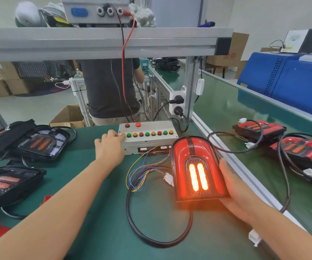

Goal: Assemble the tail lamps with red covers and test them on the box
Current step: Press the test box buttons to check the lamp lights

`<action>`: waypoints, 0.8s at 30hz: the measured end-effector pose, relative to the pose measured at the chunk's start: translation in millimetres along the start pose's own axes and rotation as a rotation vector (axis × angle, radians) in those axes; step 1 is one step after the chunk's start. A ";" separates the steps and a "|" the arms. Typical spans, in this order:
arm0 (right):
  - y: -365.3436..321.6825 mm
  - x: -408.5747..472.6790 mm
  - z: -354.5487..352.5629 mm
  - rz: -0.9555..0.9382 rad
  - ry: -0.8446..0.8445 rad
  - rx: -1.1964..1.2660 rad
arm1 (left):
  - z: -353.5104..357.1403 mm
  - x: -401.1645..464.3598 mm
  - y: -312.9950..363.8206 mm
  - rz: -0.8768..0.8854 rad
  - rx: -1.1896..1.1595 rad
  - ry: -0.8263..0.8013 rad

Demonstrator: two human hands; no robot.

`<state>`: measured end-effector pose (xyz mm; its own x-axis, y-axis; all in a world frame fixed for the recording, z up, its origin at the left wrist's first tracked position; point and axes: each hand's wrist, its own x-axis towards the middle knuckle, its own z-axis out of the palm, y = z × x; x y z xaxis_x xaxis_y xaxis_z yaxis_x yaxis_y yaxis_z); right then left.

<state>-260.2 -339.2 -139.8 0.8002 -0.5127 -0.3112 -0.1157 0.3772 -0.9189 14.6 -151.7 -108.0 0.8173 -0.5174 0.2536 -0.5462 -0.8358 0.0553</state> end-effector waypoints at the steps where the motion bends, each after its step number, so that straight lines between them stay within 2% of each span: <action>1: -0.1 0.2 -0.4 -0.004 -0.006 0.000 | -0.7 1.1 0.7 -0.002 0.016 0.000; 16: -1.6 -7.0 3.8 -0.015 -0.005 -0.051 | -2.7 -10.1 20.6 -0.063 0.066 0.023; 20: -1.7 -7.6 2.7 0.004 -0.022 -0.040 | 6.5 -21.1 63.3 0.143 0.046 0.066; 22: -2.0 -6.9 1.2 0.012 -0.024 -0.026 | 6.9 -18.8 85.6 0.233 0.011 0.013; 24: -2.3 -6.0 -0.4 0.019 -0.018 -0.016 | 5.6 -13.9 104.0 0.241 -0.033 -0.049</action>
<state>-265.0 -337.3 -135.9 0.8083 -0.4913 -0.3245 -0.1402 0.3747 -0.9165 -52.5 -232.5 -111.2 0.6704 -0.7098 0.2162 -0.7313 -0.6814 0.0304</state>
